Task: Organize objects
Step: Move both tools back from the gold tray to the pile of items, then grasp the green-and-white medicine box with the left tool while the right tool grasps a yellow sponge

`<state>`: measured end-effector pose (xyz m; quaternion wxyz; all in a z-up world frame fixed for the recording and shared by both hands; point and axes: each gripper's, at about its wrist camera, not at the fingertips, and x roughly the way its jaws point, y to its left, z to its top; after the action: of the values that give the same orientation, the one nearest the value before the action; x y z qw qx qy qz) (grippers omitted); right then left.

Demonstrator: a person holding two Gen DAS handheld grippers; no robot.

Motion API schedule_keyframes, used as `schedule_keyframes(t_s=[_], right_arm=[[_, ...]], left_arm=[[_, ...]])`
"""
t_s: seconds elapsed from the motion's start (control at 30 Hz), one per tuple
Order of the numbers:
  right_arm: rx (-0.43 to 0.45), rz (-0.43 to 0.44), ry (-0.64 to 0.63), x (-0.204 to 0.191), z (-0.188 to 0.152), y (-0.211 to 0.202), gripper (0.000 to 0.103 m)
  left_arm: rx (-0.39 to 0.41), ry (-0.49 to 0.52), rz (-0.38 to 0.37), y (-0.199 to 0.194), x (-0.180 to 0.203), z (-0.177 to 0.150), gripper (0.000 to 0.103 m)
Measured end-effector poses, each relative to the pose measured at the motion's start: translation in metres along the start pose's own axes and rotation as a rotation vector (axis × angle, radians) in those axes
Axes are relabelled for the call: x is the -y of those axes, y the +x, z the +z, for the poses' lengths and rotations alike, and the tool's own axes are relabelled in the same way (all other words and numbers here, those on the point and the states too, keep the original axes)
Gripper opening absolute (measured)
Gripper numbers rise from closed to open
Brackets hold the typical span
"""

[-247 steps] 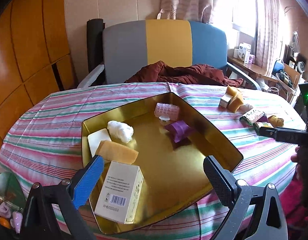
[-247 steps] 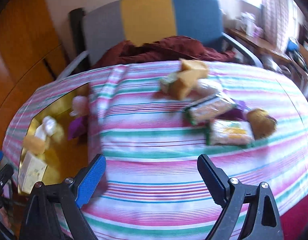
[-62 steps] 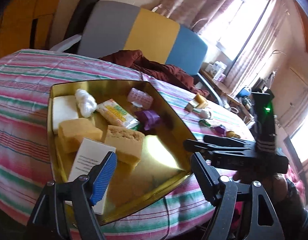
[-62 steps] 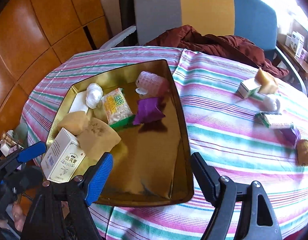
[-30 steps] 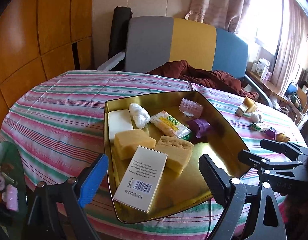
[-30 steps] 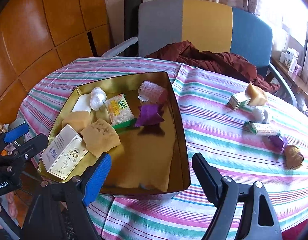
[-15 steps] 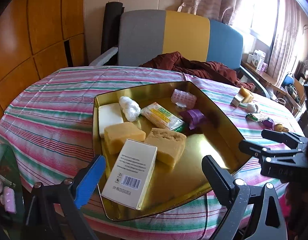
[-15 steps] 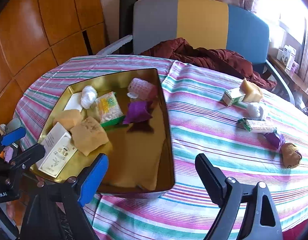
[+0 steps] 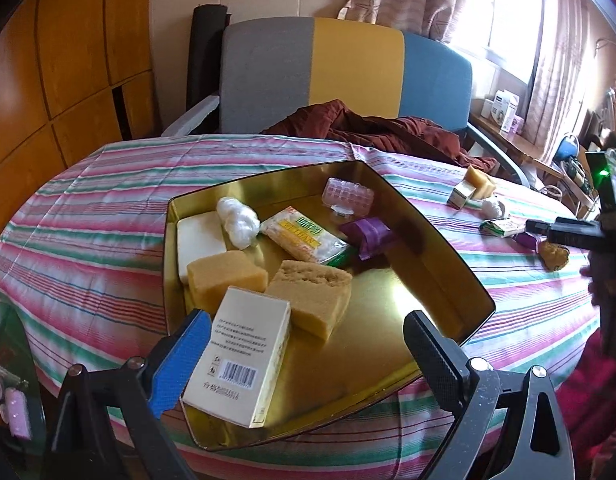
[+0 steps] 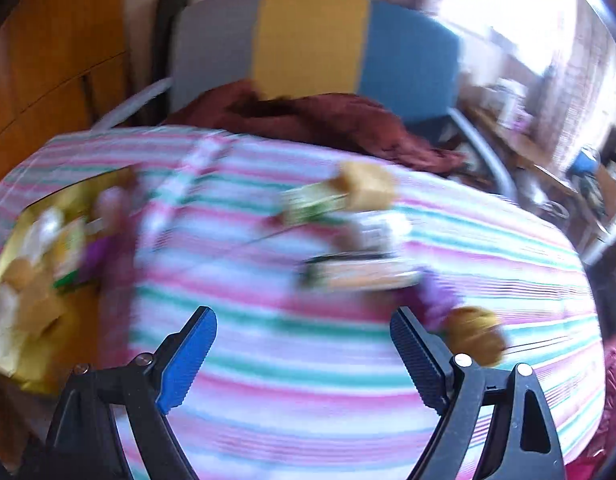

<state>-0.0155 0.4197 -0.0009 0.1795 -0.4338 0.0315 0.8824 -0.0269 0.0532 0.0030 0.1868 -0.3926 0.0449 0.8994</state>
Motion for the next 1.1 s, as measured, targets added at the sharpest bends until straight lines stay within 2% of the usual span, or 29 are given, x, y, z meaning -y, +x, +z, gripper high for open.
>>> schedule_keyframes(t_s=[0.1, 0.2, 0.3, 0.37, 0.63, 0.83, 1.1], right_arm=[[0.009, -0.063, 0.158, 0.056, -0.004, 0.021, 0.09], [-0.07, -0.107, 0.357, 0.1, -0.013, 0.038, 0.09], [-0.061, -0.069, 0.478, 0.123, -0.015, 0.036, 0.09], [-0.084, -0.033, 0.516, 0.129, -0.019, 0.038, 0.09], [-0.097, -0.022, 0.466, 0.119, -0.019, 0.038, 0.09], [-0.103, 0.043, 0.471, 0.119, -0.018, 0.04, 0.09], [-0.095, 0.114, 0.436, 0.106, -0.015, 0.033, 0.09]], left_arm=[[-0.004, 0.028, -0.005, 0.002, 0.01, 0.006, 0.098], [-0.004, 0.056, -0.009, 0.006, 0.024, 0.014, 0.098], [-0.013, 0.077, -0.032, 0.014, 0.041, 0.024, 0.098], [-0.02, 0.087, -0.056, 0.02, 0.055, 0.031, 0.098], [-0.036, 0.196, -0.122, 0.042, 0.116, 0.063, 0.098], [-0.094, 0.186, -0.199, 0.074, 0.159, 0.104, 0.098], [-0.125, 0.284, -0.176, 0.137, 0.219, 0.153, 0.096]])
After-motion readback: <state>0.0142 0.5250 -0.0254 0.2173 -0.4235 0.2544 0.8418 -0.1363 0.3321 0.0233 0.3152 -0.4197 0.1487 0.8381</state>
